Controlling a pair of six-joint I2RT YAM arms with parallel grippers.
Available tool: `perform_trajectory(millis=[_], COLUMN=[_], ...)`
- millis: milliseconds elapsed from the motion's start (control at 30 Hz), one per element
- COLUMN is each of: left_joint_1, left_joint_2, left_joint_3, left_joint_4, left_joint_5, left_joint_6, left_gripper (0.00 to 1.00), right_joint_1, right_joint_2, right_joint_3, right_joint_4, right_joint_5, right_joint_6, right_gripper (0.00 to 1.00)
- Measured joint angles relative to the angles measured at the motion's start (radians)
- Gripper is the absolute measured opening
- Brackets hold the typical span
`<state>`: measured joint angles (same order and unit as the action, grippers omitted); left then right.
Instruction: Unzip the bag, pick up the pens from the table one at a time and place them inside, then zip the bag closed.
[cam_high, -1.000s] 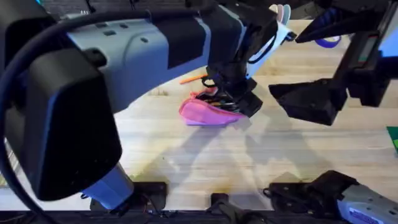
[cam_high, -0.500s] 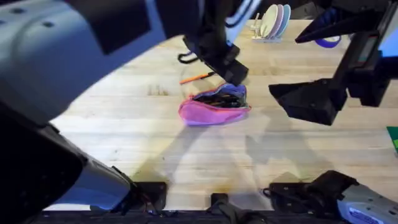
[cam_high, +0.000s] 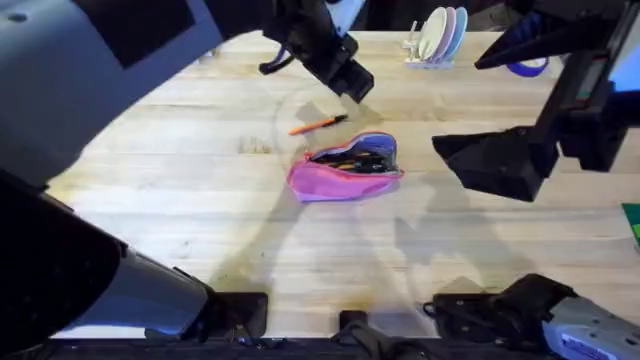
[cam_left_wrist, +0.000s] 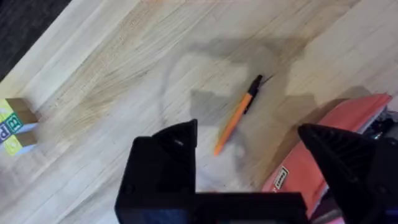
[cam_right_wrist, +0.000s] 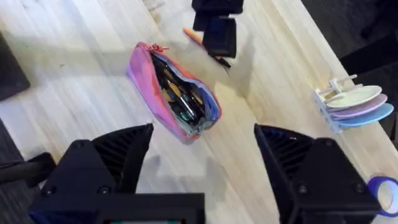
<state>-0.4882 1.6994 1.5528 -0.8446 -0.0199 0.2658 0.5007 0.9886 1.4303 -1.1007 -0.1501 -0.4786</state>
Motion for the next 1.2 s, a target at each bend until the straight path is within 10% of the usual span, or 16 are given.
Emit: perform_trajectory(millis=[1200], left_joint_1=[0.052], left_joint_2=[0.221], left_joint_3=[0.0], left_joint_4=[0.012], left_joint_5=[0.073], left_joint_6=[0.07], left_gripper=[0.994], right_joint_1=[0.0], right_joint_2=[0.0], right_joint_3=[0.0], right_joint_4=[0.0], right_joint_5=[0.0], right_joint_6=[0.0], right_gripper=[0.998])
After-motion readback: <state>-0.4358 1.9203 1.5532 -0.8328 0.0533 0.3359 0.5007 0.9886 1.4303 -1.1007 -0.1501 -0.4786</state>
